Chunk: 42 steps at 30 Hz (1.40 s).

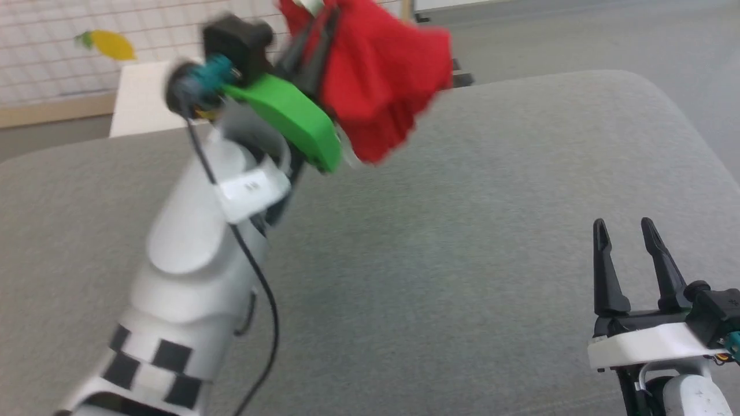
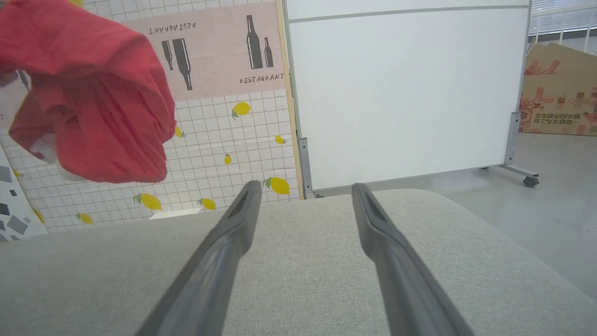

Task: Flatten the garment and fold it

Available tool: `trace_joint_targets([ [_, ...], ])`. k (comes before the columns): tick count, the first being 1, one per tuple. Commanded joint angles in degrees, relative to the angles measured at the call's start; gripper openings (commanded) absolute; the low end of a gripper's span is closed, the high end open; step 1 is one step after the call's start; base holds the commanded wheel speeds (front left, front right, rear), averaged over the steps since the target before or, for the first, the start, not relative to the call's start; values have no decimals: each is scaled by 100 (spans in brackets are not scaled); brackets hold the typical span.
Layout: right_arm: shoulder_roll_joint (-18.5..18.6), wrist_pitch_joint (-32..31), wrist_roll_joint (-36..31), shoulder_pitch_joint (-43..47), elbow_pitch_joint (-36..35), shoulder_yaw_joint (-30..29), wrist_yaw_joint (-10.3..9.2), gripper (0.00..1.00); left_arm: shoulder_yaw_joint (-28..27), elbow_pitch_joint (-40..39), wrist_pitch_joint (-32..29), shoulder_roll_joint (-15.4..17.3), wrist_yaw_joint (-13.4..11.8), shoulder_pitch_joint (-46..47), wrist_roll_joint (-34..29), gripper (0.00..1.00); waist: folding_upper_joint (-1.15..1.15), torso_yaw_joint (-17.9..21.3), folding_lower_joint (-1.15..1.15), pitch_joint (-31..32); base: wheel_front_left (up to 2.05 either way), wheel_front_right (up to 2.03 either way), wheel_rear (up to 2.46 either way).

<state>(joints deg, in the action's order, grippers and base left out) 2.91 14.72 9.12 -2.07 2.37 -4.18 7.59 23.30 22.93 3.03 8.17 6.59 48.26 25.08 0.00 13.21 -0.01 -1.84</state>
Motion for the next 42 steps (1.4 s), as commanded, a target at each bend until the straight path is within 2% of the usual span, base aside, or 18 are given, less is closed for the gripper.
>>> trace_joint_targets([
  [1, -3, 28, -17, 64, -31, -14, -10, 100, 69, 63, -62, -90, 42, -193, 141, 0, 0, 350, 1, 56, 0, 0, 0],
  [8, -3, 28, 23, 17, -95, 16, -10, 100, 635, 693, -799, -393, 7, -761, 478, 0, 0, 635, 1, -191, 0, 0, 0],
  [18, -3, 28, 165, -106, -66, 114, -10, 100, 1602, 2114, -3158, -490, -108, -1095, 549, 0, 0, 784, 1, -494, 0, 0, 0],
  [21, -3, 28, 174, -124, -56, 132, -10, 100, 1697, 2297, -3522, -493, -115, -1118, 583, 0, 0, 786, 1, -508, 0, 0, 0],
  [22, -3, 28, 175, -127, -55, 133, -10, 100, 1686, 2292, -3472, -486, -148, -1104, 576, 5, 0, 778, 1, -507, 0, 0, 0],
  [23, -3, 28, 174, -127, -53, 129, -10, 100, 1664, 2257, -3337, -473, -184, -1084, 554, 29, 0, 764, 1, -497, 0, 0, 0],
  [24, -3, 28, 170, -123, -51, 120, -10, 100, 1620, 2194, -3085, -455, -250, -1053, 516, 100, 0, 738, 1, -483, 0, 0, 0],
  [26, -3, 28, 156, -103, -47, 113, -10, 100, 1533, 2064, -2570, -425, -324, -1015, 462, 100, 0, 678, 1, -441, 0, 0, 0],
  [30, -3, 28, 114, -49, -54, 86, -10, 100, 1159, 1675, -1119, -371, -476, -954, 448, 100, 0, 489, 1, -343, 0, 0, 0],
  [35, -3, 28, 47, -27, -88, 74, -10, 100, 673, 1157, 754, -231, -507, -1031, 456, 100, 0, 180, 1, -223, 0, 0, 0],
  [38, -3, 28, 4, -21, -106, 56, -10, 100, 465, 861, 1122, -113, -438, -1201, 440, 100, 0, -10, 1, -155, 0, 0, 0],
  [42, -3, 28, -50, -22, -111, 42, -10, 100, 55, 181, 1192, 46, -341, -1657, 294, 100, 0, -255, 1, -94, 0, 0, 0],
])
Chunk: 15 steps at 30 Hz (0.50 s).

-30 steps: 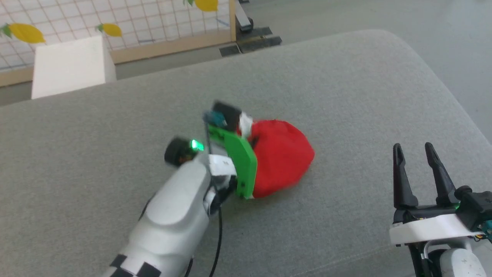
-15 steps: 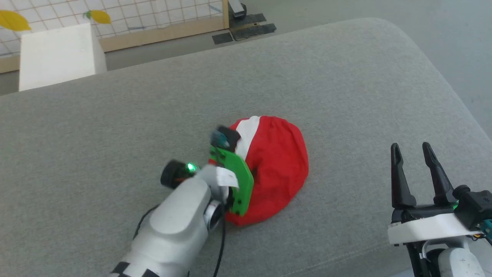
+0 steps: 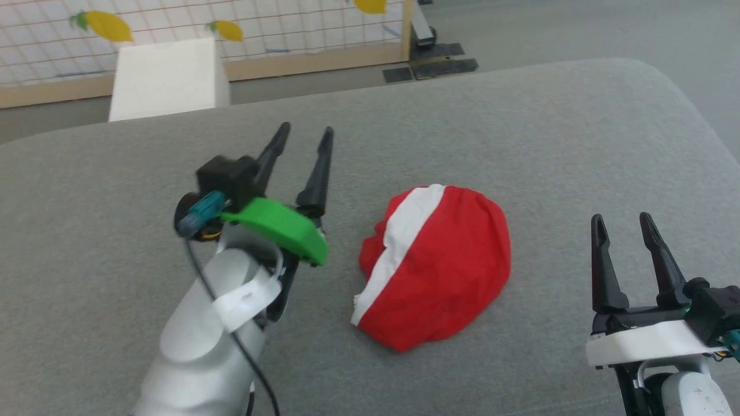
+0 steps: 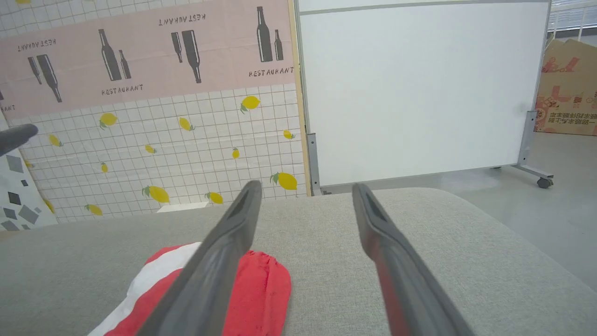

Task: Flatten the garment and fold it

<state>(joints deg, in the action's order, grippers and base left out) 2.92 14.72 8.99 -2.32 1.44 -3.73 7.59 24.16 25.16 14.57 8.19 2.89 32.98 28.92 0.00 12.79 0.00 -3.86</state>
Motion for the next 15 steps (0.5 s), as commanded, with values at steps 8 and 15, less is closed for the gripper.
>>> trace_joint_targets([
  [8, -4, 28, -83, 41, 0, -49, -10, 100, -1049, -994, 41, 59, 231, -1521, -432, 100, 0, -520, 0, 188, 0, 0, 0],
  [15, -4, 28, -37, 84, 20, -103, -10, 100, -1770, -1281, 42, -99, 339, -2384, -786, 100, 0, -606, 0, 155, 0, 0, 0],
])
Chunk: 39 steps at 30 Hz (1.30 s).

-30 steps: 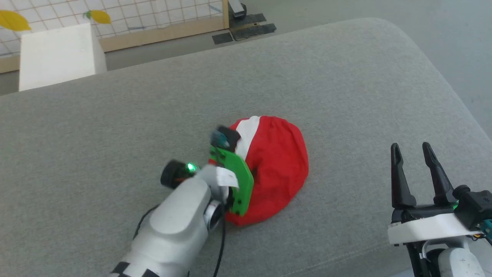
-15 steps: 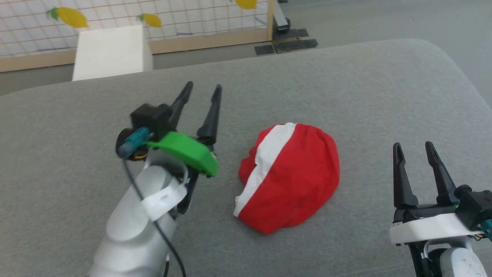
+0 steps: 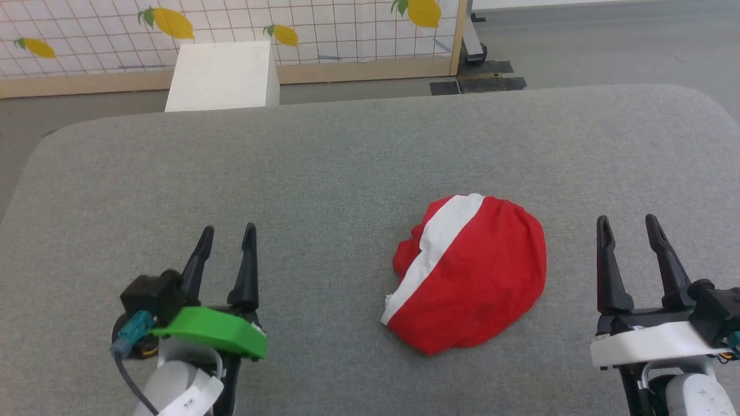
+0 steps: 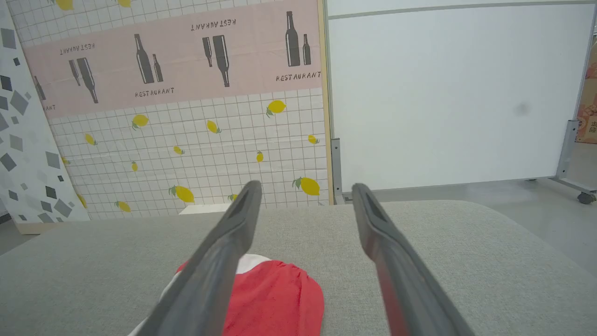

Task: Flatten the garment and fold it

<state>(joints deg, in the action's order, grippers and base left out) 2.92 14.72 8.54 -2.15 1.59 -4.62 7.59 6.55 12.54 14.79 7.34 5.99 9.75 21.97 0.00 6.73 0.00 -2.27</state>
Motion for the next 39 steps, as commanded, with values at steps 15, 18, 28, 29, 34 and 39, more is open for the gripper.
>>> trace_joint_targets([
  [15, -4, 28, -49, 151, 162, -1, -10, 100, -614, -329, 20, -285, 133, -660, -489, 100, 0, -35, 0, -22, 0, 0, 0],
  [18, -4, 28, -95, 140, 190, 26, -10, 100, -627, -365, 20, -328, 140, -656, -518, 100, 0, -88, 0, -59, 0, 0, 0],
  [28, -4, 28, -156, 83, 289, 27, -10, 100, -609, -418, 20, -401, 148, -634, -574, 100, 0, -235, 0, -118, 0, 0, 0],
  [29, -4, 28, -154, 77, 291, 27, -10, 100, -605, -419, 20, -404, 148, -636, -575, 100, 0, -241, 0, -119, 0, 0, 0],
  [34, -4, 28, -138, 72, 287, 38, -10, 100, -582, -399, 20, -413, 148, -648, -585, 100, 0, -264, 0, -114, 0, 0, 0],
  [39, -4, 28, -117, 83, 267, 36, -10, 100, -431, -344, 20, -417, 149, -574, -654, 100, 0, -283, 0, -114, 0, 0, 0],
])
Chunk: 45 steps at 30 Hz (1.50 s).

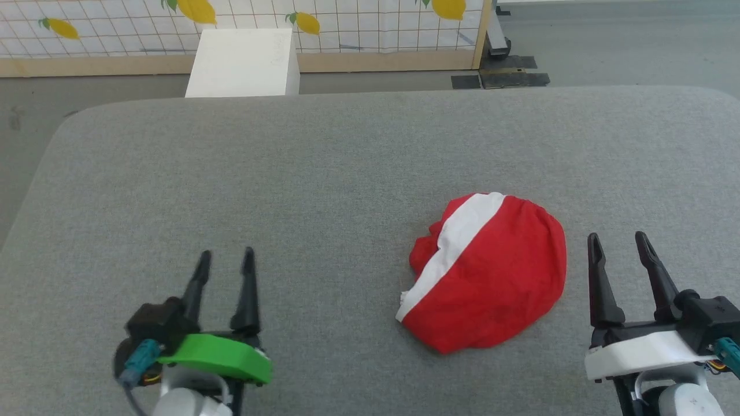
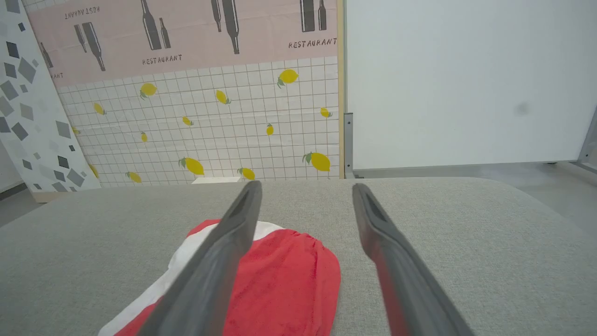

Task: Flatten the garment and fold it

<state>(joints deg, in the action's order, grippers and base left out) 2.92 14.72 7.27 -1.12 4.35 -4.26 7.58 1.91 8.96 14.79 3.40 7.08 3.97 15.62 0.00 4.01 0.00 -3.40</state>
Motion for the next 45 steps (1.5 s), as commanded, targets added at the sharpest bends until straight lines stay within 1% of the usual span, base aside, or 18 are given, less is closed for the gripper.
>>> trace_joint_targets([
  [1, -4, 28, 0, -12, -14, -18, -9, 100, 656, 164, 20, -37, 40, 207, 116, 100, 0, -35, 0, 2, 0, 0, 0],
  [4, -4, 28, 16, -29, -4, -21, -9, 100, 1379, 494, -19, -46, 40, 475, 266, 100, 0, -34, 0, 10, 0, 0, 0],
  [5, -4, 28, 39, -56, 22, 26, -9, 100, 2016, 863, -224, -49, 38, 765, 521, 100, 0, 14, 0, 32, 0, 0, 0],
  [8, -4, 28, 55, -70, 40, 98, -9, 100, 2512, 1183, -507, -50, -71, 1007, 749, 100, 0, 89, 0, 40, 0, 0, 0],
  [9, -4, 28, 61, -67, 41, 120, -9, 100, 2670, 1315, -660, -51, -145, 1089, 840, 100, 0, 132, 0, 35, 0, 0, 0],
  [12, -4, 28, 80, -53, 38, 127, -9, 100, 3016, 1619, -1087, -51, -363, 1319, 1114, 100, 0, 229, 0, 13, 0, 0, 0],
  [16, -4, 28, 85, -48, 34, 142, -9, 100, 3333, 1989, -1701, -51, -627, 1628, 1397, 100, 0, 353, 0, -53, 0, 0, 0],
  [22, -4, 28, 124, -94, 21, 173, -9, 100, 3667, 2422, -2628, -52, -916, 1997, 1657, 100, 0, 536, 0, -196, 0, 0, 0],
  [25, -4, 28, 152, -113, 24, 193, -9, 100, 3771, 2490, -2992, -52, -886, 2085, 1809, 100, 0, 604, 0, -244, 0, 0, 0],
  [26, -4, 28, 157, -116, 29, 193, -9, 100, 3794, 2474, -3056, -52, -866, 2104, 1857, 87, 0, 617, 0, -249, 0, 0, 0],
  [27, -4, 28, 162, -115, 32, 193, -9, 100, 3816, 2460, -3096, -52, -842, 2117, 1881, 40, 0, 627, 0, -253, 0, 0, 0],
  [28, -4, 28, 167, -114, 34, 189, -9, 100, 3827, 2435, -3108, -52, -810, 2127, 1908, 0, 0, 637, 0, -258, 0, 0, 0],
  [30, -4, 28, 170, -114, 36, 176, -9, 100, 3817, 2366, -3027, -52, -755, 2139, 1941, 0, 0, 640, 0, -263, 0, 0, 0],
  [32, -4, 28, 167, -110, 41, 153, -9, 100, 3755, 2276, -2791, -50, -747, 2162, 1941, 0, 0, 627, 0, -255, 0, 0, 0],
  [35, -4, 28, 157, -106, 45, 142, -9, 100, 3504, 2113, -2212, -37, -861, 2191, 1951, 0, 0, 593, 0, -220, 0, 0, 0],
  [37, -4, 28, 146, -106, 33, 137, -9, 100, 3256, 1983, -1744, 11, -1005, 2232, 1947, 0, 0, 561, 0, -196, 0, 0, 0],
  [40, -4, 28, 134, -103, 5, 97, -9, 100, 2833, 1749, -1127, 173, -1279, 2358, 1916, 0, 0, 484, 0, -185, 0, 0, 0],
  [45, -4, 28, 130, -88, -8, 64, -9, 100, 2257, 1338, -525, 553, -1683, 2699, 1791, 0, 0, 332, 0, -201, 0, 0, 0],
])
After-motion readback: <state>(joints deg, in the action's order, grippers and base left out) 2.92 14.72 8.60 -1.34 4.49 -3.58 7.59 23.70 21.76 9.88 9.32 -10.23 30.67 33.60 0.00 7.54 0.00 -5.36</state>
